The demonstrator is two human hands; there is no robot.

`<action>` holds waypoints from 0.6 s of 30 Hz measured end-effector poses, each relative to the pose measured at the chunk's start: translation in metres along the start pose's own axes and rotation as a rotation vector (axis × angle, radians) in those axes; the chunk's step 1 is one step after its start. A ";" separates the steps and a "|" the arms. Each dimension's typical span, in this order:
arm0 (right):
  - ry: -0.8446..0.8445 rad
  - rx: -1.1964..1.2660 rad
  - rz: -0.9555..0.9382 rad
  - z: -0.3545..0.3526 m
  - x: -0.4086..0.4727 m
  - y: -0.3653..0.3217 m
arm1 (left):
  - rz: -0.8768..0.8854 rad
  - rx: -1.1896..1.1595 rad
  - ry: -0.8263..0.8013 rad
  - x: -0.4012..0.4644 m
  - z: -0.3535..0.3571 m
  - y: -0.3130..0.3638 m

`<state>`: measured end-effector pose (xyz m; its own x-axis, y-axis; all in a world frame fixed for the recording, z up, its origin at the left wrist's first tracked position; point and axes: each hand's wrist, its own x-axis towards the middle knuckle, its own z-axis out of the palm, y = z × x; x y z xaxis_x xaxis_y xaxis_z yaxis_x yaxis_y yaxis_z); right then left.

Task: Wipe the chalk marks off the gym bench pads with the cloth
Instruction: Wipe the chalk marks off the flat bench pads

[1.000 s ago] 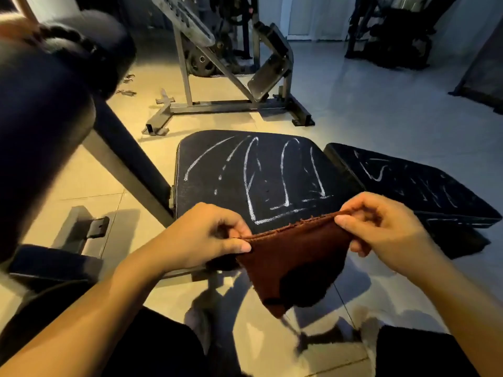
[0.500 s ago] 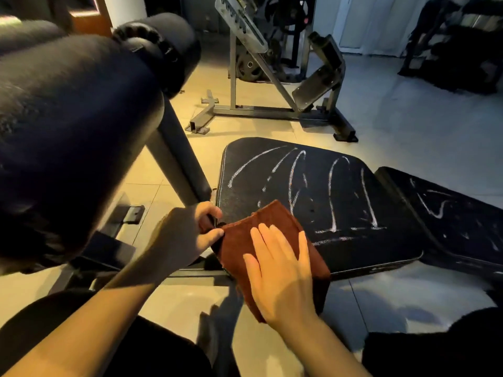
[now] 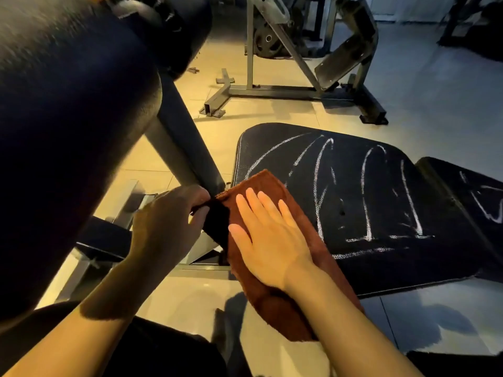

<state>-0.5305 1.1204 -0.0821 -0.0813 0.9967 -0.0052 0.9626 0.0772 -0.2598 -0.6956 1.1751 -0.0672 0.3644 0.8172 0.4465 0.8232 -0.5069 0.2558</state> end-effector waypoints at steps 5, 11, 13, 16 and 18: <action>0.047 -0.040 0.105 0.003 0.000 -0.001 | 0.000 -0.011 -0.002 0.004 0.007 -0.005; 0.048 0.005 0.122 0.002 -0.032 0.003 | 0.128 -0.003 -0.053 -0.007 0.015 -0.001; 0.048 0.024 0.169 0.001 -0.042 0.014 | 0.177 -0.031 -0.057 -0.013 0.016 0.003; 0.058 0.016 0.304 -0.004 -0.048 0.048 | 0.372 -0.095 -0.057 -0.017 0.016 0.009; 0.061 -0.005 0.413 -0.009 -0.054 0.083 | 0.396 -0.196 -0.045 -0.016 0.018 0.013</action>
<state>-0.4441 1.0732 -0.0943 0.3270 0.9437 -0.0508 0.9124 -0.3292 -0.2433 -0.6830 1.1604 -0.0869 0.6570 0.5584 0.5066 0.5196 -0.8222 0.2325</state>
